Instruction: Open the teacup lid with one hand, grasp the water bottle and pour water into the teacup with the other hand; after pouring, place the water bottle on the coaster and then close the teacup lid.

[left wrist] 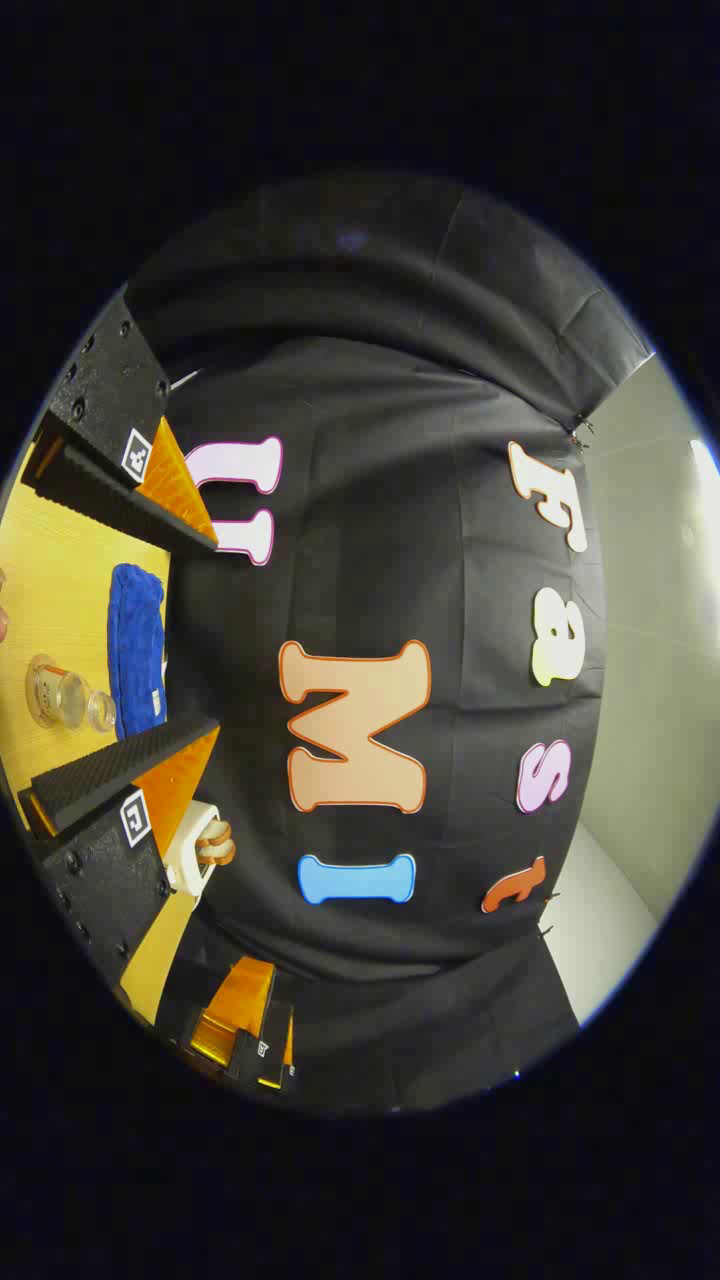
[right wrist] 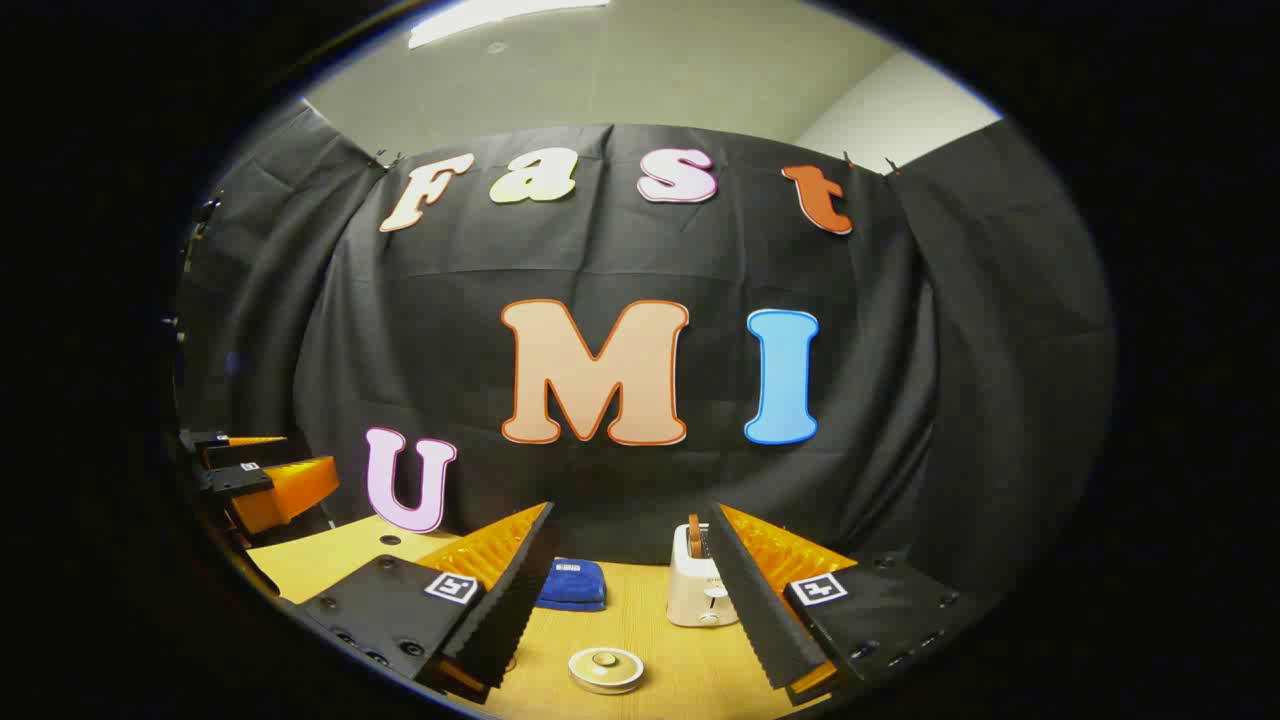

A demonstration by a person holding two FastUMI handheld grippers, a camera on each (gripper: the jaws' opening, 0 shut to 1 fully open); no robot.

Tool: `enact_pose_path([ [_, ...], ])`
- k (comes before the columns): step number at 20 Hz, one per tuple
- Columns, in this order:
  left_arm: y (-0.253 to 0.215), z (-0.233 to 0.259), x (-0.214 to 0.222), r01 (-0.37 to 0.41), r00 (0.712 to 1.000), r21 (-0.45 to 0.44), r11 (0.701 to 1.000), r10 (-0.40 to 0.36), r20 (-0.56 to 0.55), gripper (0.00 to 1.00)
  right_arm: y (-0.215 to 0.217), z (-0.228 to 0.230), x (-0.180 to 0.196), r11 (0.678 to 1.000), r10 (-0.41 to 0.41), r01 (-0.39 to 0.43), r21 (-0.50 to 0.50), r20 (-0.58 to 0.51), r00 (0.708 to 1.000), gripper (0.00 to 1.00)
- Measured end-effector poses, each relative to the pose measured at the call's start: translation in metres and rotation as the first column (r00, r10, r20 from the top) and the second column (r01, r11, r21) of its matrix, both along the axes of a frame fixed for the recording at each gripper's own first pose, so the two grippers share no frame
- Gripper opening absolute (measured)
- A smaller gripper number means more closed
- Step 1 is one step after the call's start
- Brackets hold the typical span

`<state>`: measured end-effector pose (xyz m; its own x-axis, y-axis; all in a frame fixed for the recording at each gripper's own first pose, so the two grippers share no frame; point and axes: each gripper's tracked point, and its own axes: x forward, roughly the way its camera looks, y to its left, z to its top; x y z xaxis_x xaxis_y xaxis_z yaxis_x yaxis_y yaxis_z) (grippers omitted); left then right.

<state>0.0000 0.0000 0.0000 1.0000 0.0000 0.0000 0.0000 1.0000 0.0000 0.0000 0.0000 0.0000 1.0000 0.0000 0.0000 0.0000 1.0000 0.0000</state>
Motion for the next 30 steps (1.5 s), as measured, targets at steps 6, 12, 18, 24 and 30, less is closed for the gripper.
enact_pose_path([
  [6, 0.002, 0.007, -0.002, -0.007, 1.000, 0.007, 1.000, 0.007, 0.020, 0.94, 0.017, -0.001, 0.004, 0.999, 0.042, -0.042, -0.032, 0.005, 0.999, 0.96],
  [12, 0.002, 0.010, -0.007, -0.014, 0.999, 0.014, 1.000, 0.013, 0.035, 0.92, 0.020, -0.002, 0.006, 0.998, 0.050, -0.050, -0.050, 0.004, 0.999, 1.00],
  [18, -0.003, 0.016, -0.008, 0.000, 0.999, 0.033, 0.999, -0.001, 0.051, 0.95, 0.020, -0.009, 0.007, 0.997, 0.056, -0.057, -0.050, -0.016, 0.998, 1.00],
  [24, 0.003, 0.017, -0.011, -0.013, 0.999, 0.040, 0.999, 0.011, 0.052, 0.92, 0.019, -0.041, 0.019, 0.996, 0.079, -0.082, -0.025, -0.101, 0.992, 0.98],
  [30, 0.010, 0.022, -0.018, -0.033, 0.998, 0.053, 0.998, 0.030, 0.060, 0.95, 0.008, -0.101, 0.035, 0.994, 0.077, -0.093, -0.060, -0.220, 0.973, 0.93],
])
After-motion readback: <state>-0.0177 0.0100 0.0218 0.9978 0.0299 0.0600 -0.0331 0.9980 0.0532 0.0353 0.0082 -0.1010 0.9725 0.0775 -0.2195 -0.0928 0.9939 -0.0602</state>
